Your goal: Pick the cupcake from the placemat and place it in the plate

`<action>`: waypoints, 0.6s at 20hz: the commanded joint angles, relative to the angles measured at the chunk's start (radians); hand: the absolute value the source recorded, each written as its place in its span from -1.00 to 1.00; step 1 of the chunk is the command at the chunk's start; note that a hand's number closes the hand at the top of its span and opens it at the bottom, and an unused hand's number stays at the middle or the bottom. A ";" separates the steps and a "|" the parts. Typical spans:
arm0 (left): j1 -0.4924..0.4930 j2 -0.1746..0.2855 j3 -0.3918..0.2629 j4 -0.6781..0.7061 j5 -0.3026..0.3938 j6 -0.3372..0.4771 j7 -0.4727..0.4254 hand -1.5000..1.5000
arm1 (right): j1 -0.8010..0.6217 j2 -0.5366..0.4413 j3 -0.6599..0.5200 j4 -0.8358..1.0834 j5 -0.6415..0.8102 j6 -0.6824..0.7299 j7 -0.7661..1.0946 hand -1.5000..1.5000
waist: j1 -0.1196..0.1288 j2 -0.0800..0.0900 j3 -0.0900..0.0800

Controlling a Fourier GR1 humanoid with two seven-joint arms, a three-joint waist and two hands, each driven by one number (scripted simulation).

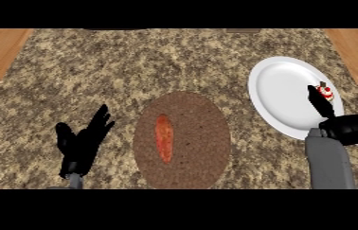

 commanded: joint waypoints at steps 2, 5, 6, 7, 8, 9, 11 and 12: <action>0.024 0.014 0.005 -0.020 0.002 -0.014 0.026 0.00 | 0.220 0.064 0.209 -0.257 -0.143 -0.006 -0.036 -1.00 | -0.002 0.000 -0.003; 0.051 0.006 -0.003 0.013 -0.014 -0.026 -0.027 0.00 | 0.382 0.065 0.341 -0.388 -0.173 0.004 -0.018 -1.00 | -0.005 -0.001 -0.003; -0.055 -0.006 0.018 0.075 -0.016 -0.007 0.013 0.00 | 0.396 0.066 0.361 -0.363 -0.199 -0.037 -0.065 -1.00 | -0.003 0.003 -0.003; 0.019 -0.031 -0.009 0.040 -0.038 0.007 -0.039 0.00 | 0.417 0.066 0.380 -0.427 -0.140 -0.001 0.005 -1.00 | 0.000 0.002 -0.004; -0.027 -0.021 0.016 0.030 -0.006 0.004 0.020 0.00 | 0.497 0.066 0.448 -0.464 -0.127 -0.019 0.022 -1.00 | -0.005 0.002 -0.004; -0.048 0.003 0.028 0.001 0.006 -0.008 0.067 0.00 | 0.525 0.066 0.542 -0.435 -0.139 -0.116 0.010 -1.00 | -0.001 0.002 -0.003; 0.002 -0.027 -0.003 0.005 -0.012 -0.008 0.025 0.00 | 0.610 0.066 0.557 -0.476 -0.063 -0.079 0.052 -1.00 | -0.001 0.003 -0.004; -0.013 -0.038 -0.006 0.015 -0.023 0.004 0.031 0.00 | 0.612 0.066 0.564 -0.464 -0.043 -0.089 0.075 -1.00 | 0.001 0.004 -0.004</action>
